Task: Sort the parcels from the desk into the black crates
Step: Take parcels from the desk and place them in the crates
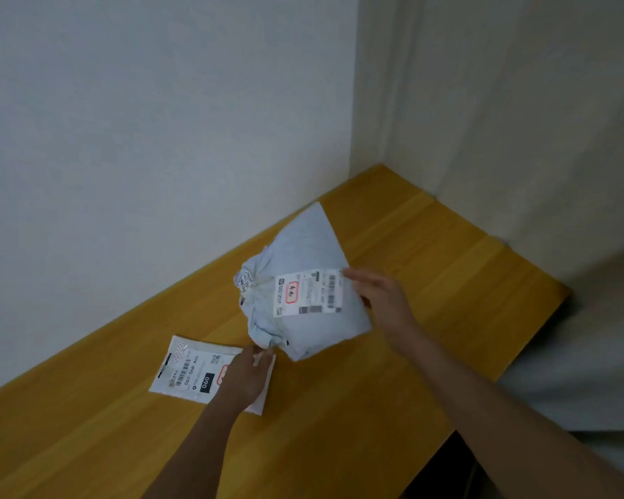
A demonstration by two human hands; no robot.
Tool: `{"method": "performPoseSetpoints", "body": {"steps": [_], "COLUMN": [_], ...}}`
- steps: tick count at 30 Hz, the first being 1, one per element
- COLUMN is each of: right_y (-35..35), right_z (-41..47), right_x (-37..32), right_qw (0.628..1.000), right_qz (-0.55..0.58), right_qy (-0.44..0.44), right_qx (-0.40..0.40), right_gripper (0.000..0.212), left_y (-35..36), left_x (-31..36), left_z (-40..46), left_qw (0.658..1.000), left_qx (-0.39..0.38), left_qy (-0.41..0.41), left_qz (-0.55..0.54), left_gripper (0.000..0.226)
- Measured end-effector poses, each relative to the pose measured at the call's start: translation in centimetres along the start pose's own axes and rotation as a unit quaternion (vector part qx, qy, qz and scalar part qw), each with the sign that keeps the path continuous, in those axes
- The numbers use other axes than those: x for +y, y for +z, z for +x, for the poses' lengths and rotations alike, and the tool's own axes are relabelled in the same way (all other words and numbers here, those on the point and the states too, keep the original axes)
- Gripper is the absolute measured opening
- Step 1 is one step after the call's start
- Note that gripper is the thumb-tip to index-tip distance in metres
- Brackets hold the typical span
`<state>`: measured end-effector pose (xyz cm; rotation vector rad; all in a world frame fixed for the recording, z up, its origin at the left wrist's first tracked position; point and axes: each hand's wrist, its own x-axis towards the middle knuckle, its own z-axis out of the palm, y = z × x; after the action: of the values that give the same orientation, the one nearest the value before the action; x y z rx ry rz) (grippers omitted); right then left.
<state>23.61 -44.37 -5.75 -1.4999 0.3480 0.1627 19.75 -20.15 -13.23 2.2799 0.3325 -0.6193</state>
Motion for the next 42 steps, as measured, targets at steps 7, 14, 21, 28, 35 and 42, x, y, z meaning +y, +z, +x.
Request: {"method": "performPoseSetpoints", "body": {"steps": [7, 14, 21, 28, 35, 42], "right_y": [-3.9, -4.7, -5.9, -7.2, -6.8, -4.6], "right_z": [-0.3, 1.0, 3.6, 6.5, 6.3, 7.0], "right_x": [7.2, 10.7, 11.6, 9.9, 11.3, 10.5], "right_qw": [0.925, 0.904, 0.876, 0.941, 0.95, 0.98], "right_qz": [-0.342, -0.386, -0.417, -0.248, -0.26, -0.173], "right_qy": [0.165, 0.16, 0.245, 0.099, 0.147, 0.094], "right_qx": [-0.033, -0.093, 0.007, 0.208, 0.097, 0.005], "right_gripper": [0.045, 0.059, 0.046, 0.069, 0.075, 0.07], "left_y": [1.1, 2.9, 4.8, 4.5, 4.4, 3.9], "left_x": [0.4, 1.1, 2.6, 5.3, 3.9, 4.2], "left_z": [-0.8, 0.1, 2.1, 1.0, 3.2, 3.0], "left_qw": [0.996, 0.988, 0.984, 0.931, 0.96, 0.916], "left_qx": [-0.044, -0.024, 0.02, -0.259, 0.229, 0.116], "left_qy": [-0.06, -0.084, 0.006, -0.198, -0.106, -0.2], "left_qz": [-0.049, -0.129, -0.175, -0.162, -0.123, -0.328], "left_gripper": [0.053, 0.059, 0.042, 0.051, 0.009, 0.045]}}
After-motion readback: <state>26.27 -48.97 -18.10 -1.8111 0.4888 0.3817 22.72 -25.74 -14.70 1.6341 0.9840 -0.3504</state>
